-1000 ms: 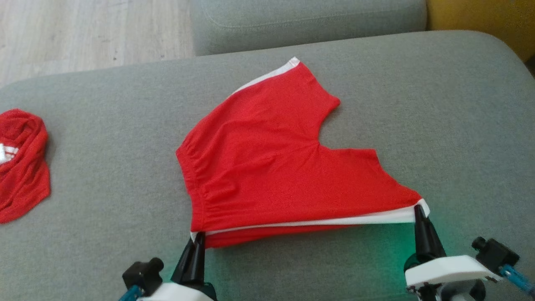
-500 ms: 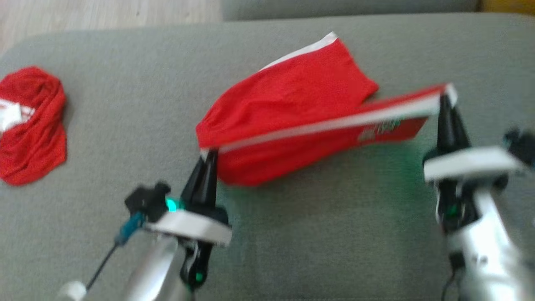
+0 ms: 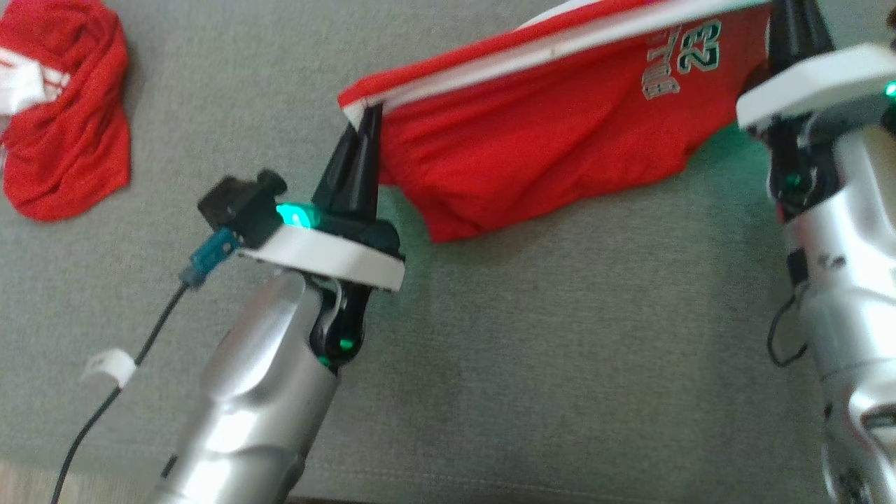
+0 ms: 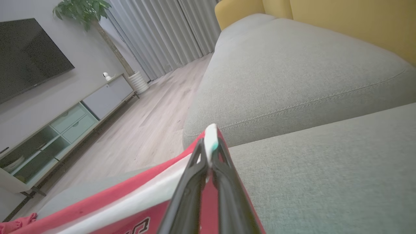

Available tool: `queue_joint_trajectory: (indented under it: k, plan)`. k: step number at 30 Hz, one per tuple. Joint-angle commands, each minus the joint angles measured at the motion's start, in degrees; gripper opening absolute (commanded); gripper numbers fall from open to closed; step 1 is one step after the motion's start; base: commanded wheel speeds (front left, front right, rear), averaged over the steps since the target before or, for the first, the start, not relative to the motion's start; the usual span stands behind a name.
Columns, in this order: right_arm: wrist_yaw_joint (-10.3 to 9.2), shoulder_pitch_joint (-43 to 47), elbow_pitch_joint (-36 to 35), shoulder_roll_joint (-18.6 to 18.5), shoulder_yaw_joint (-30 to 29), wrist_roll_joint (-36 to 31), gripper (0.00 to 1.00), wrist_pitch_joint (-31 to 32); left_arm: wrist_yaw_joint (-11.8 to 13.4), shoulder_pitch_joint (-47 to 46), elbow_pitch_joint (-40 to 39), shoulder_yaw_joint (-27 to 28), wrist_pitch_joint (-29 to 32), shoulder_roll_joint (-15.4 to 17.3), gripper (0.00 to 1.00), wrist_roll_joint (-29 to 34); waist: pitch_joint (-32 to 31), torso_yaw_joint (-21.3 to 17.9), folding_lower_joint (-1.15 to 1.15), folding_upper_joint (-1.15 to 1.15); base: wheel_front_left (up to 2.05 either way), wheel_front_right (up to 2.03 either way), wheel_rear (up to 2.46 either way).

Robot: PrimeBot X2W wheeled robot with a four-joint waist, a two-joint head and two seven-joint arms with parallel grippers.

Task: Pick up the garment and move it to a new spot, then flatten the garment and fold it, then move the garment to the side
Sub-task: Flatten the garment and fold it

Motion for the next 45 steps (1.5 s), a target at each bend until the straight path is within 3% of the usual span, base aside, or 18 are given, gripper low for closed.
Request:
queue_joint_trajectory:
  k: [1,6,7,8,9,10,20,29,30,31,39,45]
  plan:
    - [0.19,-2.33,-0.96,-0.23,0.6,-0.74,0.0,-0.47,0.1,-2.2,-1.22,1.3,-0.37,0.84,0.0,-0.88,2.75,2.16,-0.02,0.0,0.0,0.0,0.0]
    - [0.19,-7.81,4.7,-0.06,0.63,-3.09,0.0,-1.48,0.1,-5.5,0.59,-1.5,-0.37,0.84,0.0,-1.87,5.07,3.08,-0.02,0.0,0.0,0.0,0.0]
    - [0.19,-8.67,5.57,0.0,0.53,-3.5,0.42,-2.21,0.11,-5.99,0.98,-2.01,-0.37,0.84,0.0,-2.14,5.38,3.16,-0.02,0.0,0.0,0.0,0.0]
    - [0.19,-9.39,6.31,0.22,0.75,-3.82,0.95,-2.79,0.23,-6.36,1.36,-2.32,-0.37,0.84,0.08,-2.61,5.65,3.17,-0.02,0.0,0.0,0.0,0.0]
    - [0.19,-9.99,6.95,0.45,1.04,-3.95,1.0,-3.24,0.42,-6.71,1.55,-2.46,-0.37,0.84,0.68,-2.86,5.91,3.15,-0.02,0.0,0.0,0.0,0.0]
    - [0.19,-10.53,7.57,0.58,1.18,-4.04,1.0,-3.71,0.84,-6.87,1.8,-2.45,-0.37,0.84,1.0,-3.22,6.2,3.06,-0.02,0.0,0.0,0.0,0.0]
    - [0.19,-7.75,12.29,-2.71,5.91,-8.57,1.0,-6.87,4.87,-1.99,2.44,1.02,-0.37,0.84,1.0,-0.39,5.35,2.1,-0.02,0.0,0.0,0.0,0.0]
    - [0.19,-2.68,17.57,-3.85,11.32,-8.58,1.0,1.39,6.1,4.15,0.51,3.51,-0.37,0.84,1.0,2.11,3.64,2.16,-0.02,0.0,0.0,0.0,0.0]
    - [0.19,-2.24,17.77,-3.79,11.83,-8.11,0.42,2.3,6.22,4.49,0.47,3.65,-0.37,0.84,1.0,2.37,3.42,2.17,-0.02,0.0,0.0,0.0,0.0]
    - [0.19,-1.8,17.83,-3.77,12.18,-7.6,0.0,2.78,6.35,4.79,0.47,3.84,-0.37,0.84,1.0,2.78,3.11,2.14,-0.02,0.0,0.0,0.0,0.0]
    - [0.19,3.71,17.28,-3.61,11.49,-2.74,0.0,-2.78,7.69,9.13,0.8,7.05,-0.37,0.84,1.0,6.64,-2.29,0.44,-0.02,0.0,0.0,0.0,0.0]
    - [0.19,10.11,15.92,-2.76,11.08,1.34,0.0,-5.78,7.21,13.55,1.81,9.54,-0.37,0.84,1.0,8.72,-7.25,-1.36,-0.02,0.0,0.0,0.0,0.0]
